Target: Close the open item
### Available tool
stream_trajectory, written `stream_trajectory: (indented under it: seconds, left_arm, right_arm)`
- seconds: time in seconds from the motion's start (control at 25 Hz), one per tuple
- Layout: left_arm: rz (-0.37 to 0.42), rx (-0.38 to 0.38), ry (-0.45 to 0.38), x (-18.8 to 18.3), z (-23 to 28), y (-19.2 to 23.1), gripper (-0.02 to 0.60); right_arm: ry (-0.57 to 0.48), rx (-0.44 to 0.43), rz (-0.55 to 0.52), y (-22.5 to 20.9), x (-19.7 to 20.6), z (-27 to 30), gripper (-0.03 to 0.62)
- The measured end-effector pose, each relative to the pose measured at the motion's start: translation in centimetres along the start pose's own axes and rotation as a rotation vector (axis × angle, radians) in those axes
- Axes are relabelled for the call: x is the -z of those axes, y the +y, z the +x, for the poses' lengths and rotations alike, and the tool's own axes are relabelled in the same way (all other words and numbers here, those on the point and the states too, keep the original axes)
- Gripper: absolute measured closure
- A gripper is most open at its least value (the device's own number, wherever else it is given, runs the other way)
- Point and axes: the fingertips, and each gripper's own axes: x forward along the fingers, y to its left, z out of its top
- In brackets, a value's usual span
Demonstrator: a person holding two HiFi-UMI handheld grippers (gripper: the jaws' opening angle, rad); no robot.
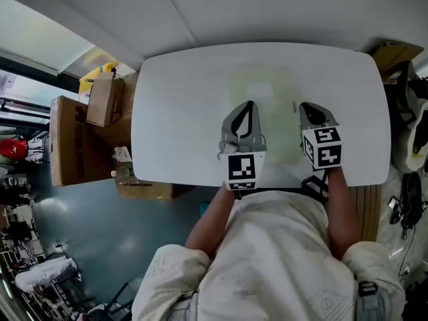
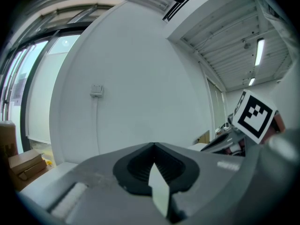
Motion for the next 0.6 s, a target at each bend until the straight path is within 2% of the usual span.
stream_trajectory:
  seconds: [0.6]
  left_arm:
    - [-0.014,-0.005,-0.021,-1.5,0.0,0.9,0.581]
  right_arm:
    - [-0.152,-0.015,-0.005,-0.1,-5.9,-4.3,0.592]
